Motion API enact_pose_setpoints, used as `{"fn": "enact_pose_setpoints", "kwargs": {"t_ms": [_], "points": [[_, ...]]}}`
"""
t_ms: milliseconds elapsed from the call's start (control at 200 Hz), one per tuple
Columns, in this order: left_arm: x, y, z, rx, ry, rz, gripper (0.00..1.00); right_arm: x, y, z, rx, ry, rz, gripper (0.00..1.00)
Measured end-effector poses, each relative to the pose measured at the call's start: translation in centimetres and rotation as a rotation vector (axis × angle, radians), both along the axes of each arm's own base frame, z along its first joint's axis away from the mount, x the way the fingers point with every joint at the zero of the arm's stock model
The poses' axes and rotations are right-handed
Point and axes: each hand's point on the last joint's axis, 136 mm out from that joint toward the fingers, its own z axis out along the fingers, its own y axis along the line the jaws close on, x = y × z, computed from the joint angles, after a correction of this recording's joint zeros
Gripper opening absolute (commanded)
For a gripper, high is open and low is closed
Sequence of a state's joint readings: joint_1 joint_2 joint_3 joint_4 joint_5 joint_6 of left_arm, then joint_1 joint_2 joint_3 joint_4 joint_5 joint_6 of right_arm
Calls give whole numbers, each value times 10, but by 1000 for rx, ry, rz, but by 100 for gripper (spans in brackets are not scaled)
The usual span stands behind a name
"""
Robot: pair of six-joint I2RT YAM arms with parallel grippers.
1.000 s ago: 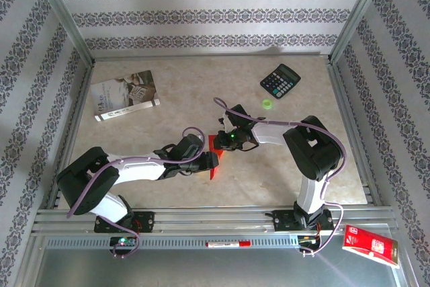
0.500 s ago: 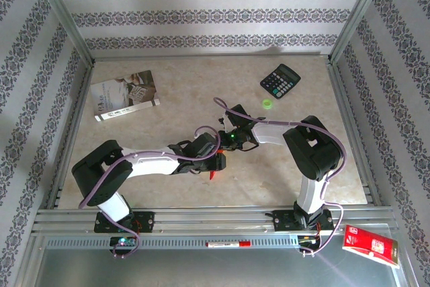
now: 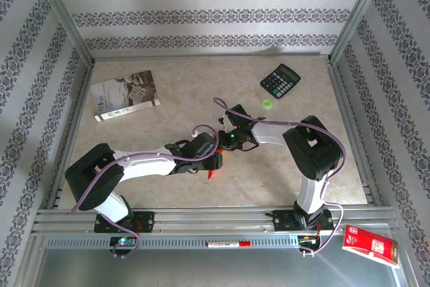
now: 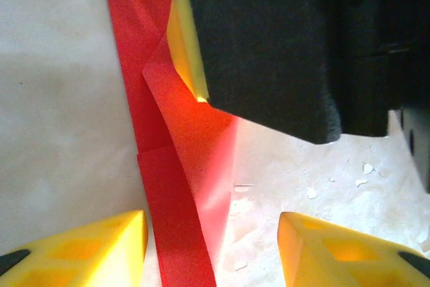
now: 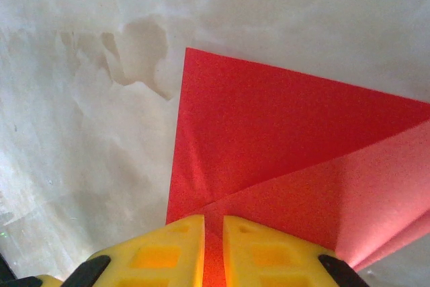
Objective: Fold a paper plane with a square sheet of paper (pick it up from the middle)
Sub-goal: Fold the wing for the fifth time at the center of the table.
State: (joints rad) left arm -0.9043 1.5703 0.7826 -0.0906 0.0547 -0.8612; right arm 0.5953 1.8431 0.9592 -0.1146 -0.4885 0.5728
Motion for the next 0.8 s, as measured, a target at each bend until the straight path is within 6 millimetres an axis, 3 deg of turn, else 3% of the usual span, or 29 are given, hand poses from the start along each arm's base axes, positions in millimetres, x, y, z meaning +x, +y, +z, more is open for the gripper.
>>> {"fn": "enact_pose_setpoints", "kwargs": {"t_ms": [355,799], "points": [[-3,2,-17,49,26,-23,54,0,0,0,2,2,-1,17],[-3,5,-21,64,28,-20,37,0,0,0,3,3,-2,17]]}}
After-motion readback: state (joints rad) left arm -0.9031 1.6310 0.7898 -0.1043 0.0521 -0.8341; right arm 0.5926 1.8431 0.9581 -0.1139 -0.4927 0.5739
